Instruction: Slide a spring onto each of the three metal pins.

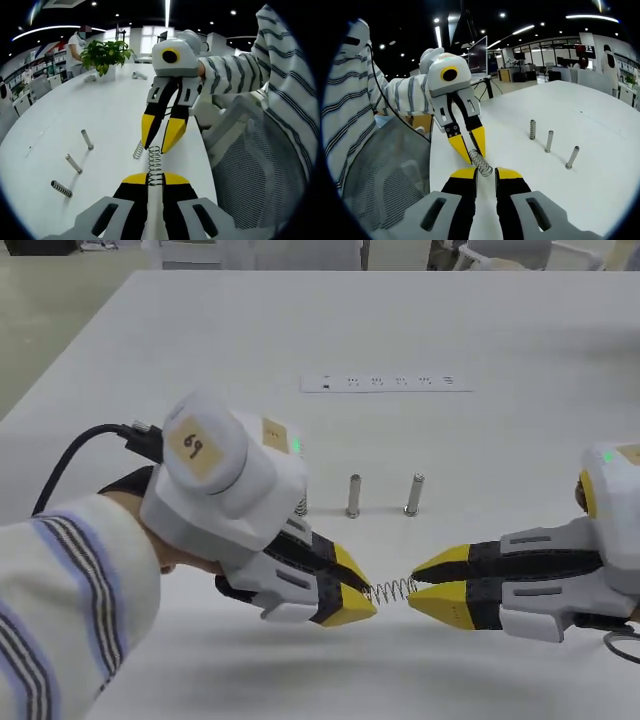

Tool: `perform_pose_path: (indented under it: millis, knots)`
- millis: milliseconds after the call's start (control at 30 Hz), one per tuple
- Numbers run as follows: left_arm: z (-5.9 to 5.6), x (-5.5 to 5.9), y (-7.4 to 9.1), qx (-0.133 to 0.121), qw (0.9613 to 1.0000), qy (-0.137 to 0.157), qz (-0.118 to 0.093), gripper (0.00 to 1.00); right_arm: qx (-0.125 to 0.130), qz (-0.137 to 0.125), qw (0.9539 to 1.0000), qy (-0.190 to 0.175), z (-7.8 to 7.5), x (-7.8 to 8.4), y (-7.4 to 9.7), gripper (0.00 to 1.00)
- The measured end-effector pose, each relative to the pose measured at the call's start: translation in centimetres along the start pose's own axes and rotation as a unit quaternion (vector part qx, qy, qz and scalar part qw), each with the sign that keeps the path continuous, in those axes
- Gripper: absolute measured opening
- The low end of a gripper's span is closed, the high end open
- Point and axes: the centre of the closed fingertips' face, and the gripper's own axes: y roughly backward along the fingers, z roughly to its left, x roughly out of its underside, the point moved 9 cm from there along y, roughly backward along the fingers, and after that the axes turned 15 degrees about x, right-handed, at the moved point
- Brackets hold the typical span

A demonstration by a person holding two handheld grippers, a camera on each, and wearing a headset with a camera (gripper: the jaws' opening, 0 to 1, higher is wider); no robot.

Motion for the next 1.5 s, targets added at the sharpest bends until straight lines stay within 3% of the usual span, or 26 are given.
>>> perform_pose_path:
  millis: [200,533,833,1167,1500]
  knots:
    - [-0.2,0.2,-0.1,0.003,0.9999,-0.007,0.007,0.02,-0.02,0.012,0.9997,0.004,0.4,0.2,-0.1,0.11]
    - [-0.5,0.2,0.1,0.009,0.9998,-0.017,-0.003,0.02,-0.035,0.02,0.9989,0.026,0.7,0.0,-0.2,0.09]
    - [-0.7,0.4,0.5,0.018,0.9996,-0.014,-0.018,0.02,-0.057,0.046,0.9926,0.097,0.9,-0.8,-0.5,0.08]
    - [-0.6,0.8,0.5,0.015,0.9997,-0.007,-0.021,0.02,-0.067,0.055,0.9892,0.118,0.8,-1.0,-0.8,0.08]
    - [-0.9,0.7,-0.7,0.005,0.9995,-0.016,-0.025,0.02,-0.068,0.087,0.9827,0.148,0.7,-1.4,-0.4,0.07]
